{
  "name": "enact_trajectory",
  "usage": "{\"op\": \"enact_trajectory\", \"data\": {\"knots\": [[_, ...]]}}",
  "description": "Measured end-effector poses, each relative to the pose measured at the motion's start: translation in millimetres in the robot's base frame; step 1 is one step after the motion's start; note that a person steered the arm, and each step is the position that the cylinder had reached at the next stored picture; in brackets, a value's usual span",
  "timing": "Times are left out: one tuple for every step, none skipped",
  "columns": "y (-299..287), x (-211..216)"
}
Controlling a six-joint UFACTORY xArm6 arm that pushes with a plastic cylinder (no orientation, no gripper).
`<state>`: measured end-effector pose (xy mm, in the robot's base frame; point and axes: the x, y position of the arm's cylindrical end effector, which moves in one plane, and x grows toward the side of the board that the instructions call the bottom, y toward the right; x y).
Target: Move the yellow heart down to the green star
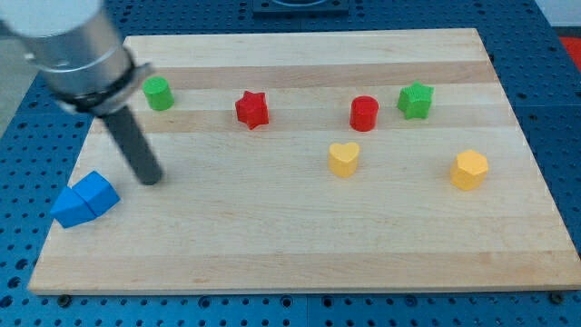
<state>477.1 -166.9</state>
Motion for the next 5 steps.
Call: {"op": "enact_trajectory", "data": {"knots": [[36.6,23.0],[64.9,32.4],[87.8,-20.4],[130.2,-31.3],[190.9,3.7]]}}
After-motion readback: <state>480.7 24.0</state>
